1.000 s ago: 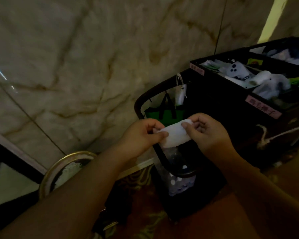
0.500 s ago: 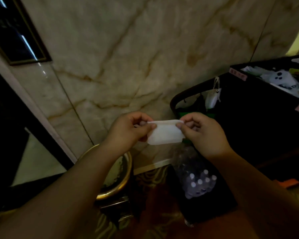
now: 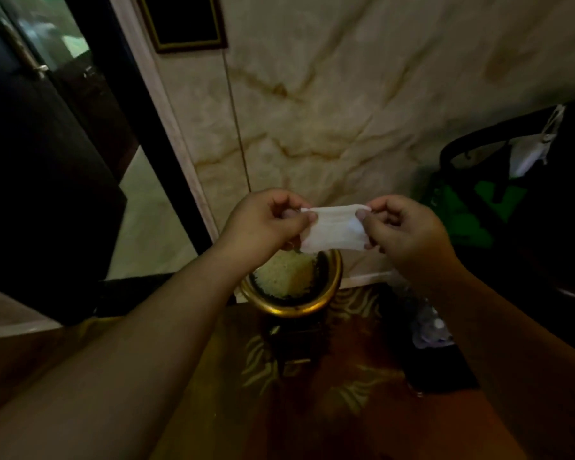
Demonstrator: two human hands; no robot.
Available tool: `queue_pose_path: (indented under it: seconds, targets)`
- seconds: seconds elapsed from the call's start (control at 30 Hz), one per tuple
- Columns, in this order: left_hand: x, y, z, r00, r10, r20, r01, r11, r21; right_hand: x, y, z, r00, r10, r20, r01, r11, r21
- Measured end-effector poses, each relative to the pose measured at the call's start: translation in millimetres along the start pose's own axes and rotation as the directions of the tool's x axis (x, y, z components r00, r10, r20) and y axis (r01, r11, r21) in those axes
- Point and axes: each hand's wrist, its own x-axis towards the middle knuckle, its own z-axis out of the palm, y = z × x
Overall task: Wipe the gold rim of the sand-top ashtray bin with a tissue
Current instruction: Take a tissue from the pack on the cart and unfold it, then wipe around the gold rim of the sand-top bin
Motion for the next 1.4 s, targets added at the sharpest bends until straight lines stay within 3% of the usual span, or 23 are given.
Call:
queue_pose_path:
  seconds: [0.2,0.5,0.7,0.97,1.2,1.4]
  targets:
    - [-23,-33,-16,0.999,-0.029,-0.042,0.031,0.999,0.045,-12,9,31,1.0,-0.009,-0.006,0.008,0.987,-0.159]
    - [-47,-75,0,0.989,-0.019,-0.148,0.032,0.996,0.081,-18,46,46,0.995,-0.026,0.096,0.046,0.976,-0.214]
    - [-48,-121,20,0.974,0.052,-0.222,-0.036,0.996,0.077,-21,88,63,0.991,-0.109,0.072,0.118,0.984,-0.135]
    - [-41,-207,39,0.962,0.026,-0.271,-0.025,1.0,0.006,-27,168,106,0.991,-0.135,0.018,0.134,0.99,0.044]
    - [-31,-281,59,0.924,0.241,-0.295,-0.22,0.97,0.105,-31,252,148,0.993,-0.12,0.01,0.111,0.948,0.298]
    - [-18,-332,72,0.867,0.341,-0.362,-0.293,0.939,0.182,-21,299,164,0.978,-0.208,-0.018,0.199,0.905,0.375]
